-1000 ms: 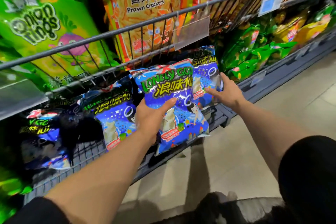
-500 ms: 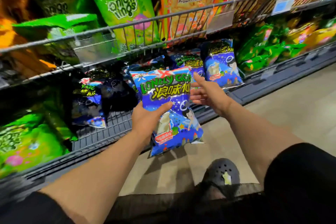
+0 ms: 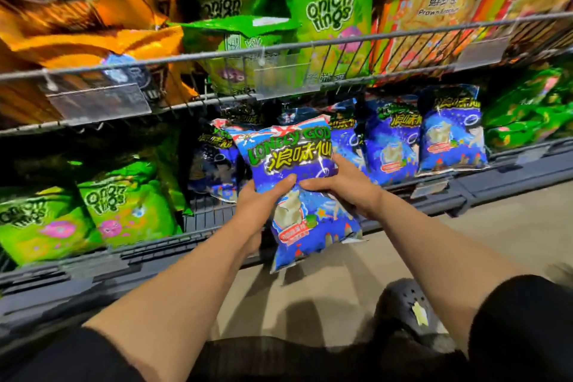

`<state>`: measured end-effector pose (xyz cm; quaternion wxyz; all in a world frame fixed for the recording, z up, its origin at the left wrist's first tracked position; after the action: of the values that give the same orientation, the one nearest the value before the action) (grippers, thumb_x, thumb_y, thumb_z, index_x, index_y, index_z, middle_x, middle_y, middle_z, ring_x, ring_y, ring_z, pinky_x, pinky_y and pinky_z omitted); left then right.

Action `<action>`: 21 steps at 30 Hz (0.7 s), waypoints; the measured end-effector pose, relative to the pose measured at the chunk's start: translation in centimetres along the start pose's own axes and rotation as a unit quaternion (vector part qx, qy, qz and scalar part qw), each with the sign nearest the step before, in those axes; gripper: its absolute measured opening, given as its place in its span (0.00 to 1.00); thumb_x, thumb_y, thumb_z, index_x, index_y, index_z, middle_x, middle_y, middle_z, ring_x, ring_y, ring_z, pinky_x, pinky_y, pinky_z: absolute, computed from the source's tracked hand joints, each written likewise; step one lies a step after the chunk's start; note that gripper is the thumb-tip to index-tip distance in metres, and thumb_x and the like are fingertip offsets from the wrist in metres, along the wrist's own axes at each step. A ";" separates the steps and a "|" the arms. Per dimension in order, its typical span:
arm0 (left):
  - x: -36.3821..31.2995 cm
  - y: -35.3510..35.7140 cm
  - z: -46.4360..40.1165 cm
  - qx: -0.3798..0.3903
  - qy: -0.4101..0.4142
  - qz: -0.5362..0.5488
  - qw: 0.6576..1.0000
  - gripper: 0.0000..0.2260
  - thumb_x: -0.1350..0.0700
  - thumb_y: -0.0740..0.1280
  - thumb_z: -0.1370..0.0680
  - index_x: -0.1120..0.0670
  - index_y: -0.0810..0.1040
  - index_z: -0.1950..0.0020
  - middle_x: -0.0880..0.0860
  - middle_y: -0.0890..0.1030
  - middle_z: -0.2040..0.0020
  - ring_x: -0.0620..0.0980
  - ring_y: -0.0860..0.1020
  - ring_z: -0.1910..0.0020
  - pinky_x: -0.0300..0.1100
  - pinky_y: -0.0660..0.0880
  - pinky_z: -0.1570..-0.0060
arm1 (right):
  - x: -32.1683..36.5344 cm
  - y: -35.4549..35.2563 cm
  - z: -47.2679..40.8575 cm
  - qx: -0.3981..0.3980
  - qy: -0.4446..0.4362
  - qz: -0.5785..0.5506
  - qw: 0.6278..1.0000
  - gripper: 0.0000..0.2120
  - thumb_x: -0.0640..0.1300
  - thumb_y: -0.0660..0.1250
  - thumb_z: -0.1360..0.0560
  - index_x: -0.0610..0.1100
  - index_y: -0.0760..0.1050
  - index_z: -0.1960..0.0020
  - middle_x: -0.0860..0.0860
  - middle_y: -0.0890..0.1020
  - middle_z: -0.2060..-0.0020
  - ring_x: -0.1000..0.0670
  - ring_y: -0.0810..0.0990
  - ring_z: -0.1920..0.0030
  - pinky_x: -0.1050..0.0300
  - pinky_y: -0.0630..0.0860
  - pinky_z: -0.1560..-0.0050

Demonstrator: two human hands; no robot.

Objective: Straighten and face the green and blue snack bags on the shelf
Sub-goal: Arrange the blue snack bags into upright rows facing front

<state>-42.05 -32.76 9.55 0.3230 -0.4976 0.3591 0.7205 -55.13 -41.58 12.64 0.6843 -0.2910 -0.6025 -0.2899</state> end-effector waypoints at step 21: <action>-0.6 -15.1 -17.8 -0.171 -0.002 -0.188 0.967 0.04 0.58 0.63 0.20 0.56 0.77 0.48 0.55 0.78 0.53 0.46 0.80 0.58 0.39 0.74 0.64 | -5.5 4.0 -10.4 -0.193 0.094 0.259 0.942 0.36 0.65 0.75 0.43 0.42 0.74 0.45 0.45 0.80 0.45 0.43 0.78 0.45 0.52 0.73 0.51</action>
<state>-20.85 -39.73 2.78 0.3635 -0.6023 0.1298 0.6988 -45.89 -46.49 5.86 0.7196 -0.5353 -0.3718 -0.2395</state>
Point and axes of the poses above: each hand's wrist, its own z-axis away from the middle knuckle, its own y-axis out of the palm, x = y × z, the point moved 5 cm from there along -z, towards the middle knuckle
